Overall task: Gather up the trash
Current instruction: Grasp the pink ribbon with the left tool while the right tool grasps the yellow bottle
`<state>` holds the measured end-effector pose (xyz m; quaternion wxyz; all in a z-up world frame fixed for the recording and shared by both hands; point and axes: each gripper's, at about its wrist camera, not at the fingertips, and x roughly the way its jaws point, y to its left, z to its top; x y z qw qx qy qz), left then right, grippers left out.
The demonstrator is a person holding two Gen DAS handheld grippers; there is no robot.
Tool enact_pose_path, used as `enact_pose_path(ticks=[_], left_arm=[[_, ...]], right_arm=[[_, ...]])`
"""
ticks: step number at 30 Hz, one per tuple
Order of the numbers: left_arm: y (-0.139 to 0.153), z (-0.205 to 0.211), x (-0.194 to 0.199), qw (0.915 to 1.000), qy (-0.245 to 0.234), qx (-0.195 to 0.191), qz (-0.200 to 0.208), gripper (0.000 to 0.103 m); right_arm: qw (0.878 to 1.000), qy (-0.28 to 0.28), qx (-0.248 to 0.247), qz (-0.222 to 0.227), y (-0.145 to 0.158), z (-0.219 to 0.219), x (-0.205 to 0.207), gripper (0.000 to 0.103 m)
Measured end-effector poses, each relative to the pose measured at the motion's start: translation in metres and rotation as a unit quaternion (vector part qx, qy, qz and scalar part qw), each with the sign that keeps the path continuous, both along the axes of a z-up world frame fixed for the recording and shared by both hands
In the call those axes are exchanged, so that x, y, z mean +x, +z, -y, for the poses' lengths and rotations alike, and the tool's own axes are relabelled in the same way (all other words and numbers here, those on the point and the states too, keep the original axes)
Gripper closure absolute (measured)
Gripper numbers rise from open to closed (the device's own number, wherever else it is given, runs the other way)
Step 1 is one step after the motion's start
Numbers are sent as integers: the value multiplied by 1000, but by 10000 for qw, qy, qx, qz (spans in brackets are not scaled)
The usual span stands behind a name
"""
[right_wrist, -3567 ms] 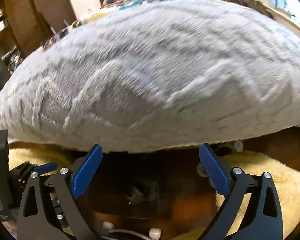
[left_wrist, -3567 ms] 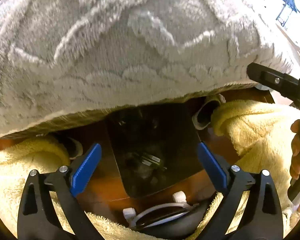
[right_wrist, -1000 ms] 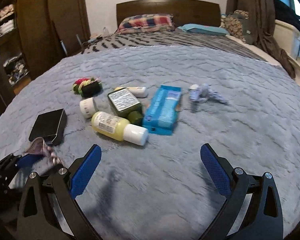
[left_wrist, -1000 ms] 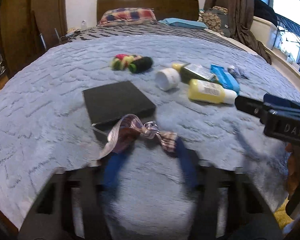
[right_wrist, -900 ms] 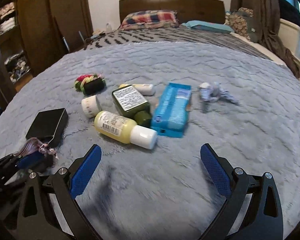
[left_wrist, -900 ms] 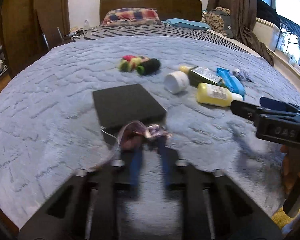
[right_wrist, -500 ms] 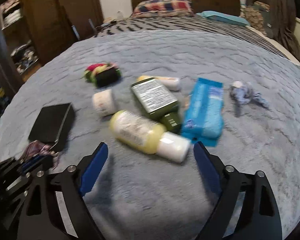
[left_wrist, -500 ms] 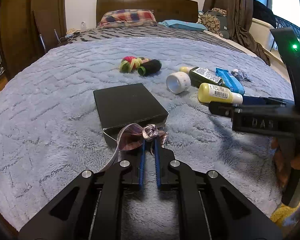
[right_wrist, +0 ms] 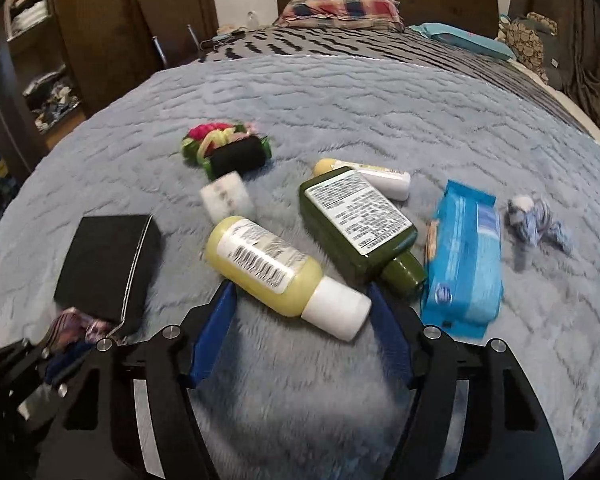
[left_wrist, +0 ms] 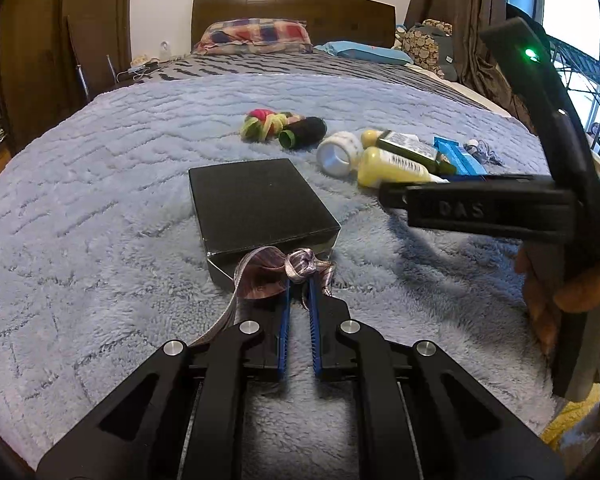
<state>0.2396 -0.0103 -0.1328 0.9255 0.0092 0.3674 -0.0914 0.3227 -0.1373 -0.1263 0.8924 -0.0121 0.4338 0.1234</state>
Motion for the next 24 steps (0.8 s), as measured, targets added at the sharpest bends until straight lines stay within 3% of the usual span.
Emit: enact_pose_path(ticks=[7,12,13,24], left_arm=[[-2,-4,5,9999,-9,-152,-67,95],[0,-3,5,9998,6,-192,-91,96],[1,-3,3,9998,14,-184,-93,96],[12,7,-28,9997,-89,-224,-66,99]], right_arm=[[9999,53,-97,-85,-5,-8,19,35],[9995,169,-237,81,-3,-14,12,61],[9996,193,-202,91,-2,-13,9,74],[9993,230,138,271,10,4,-54,79]])
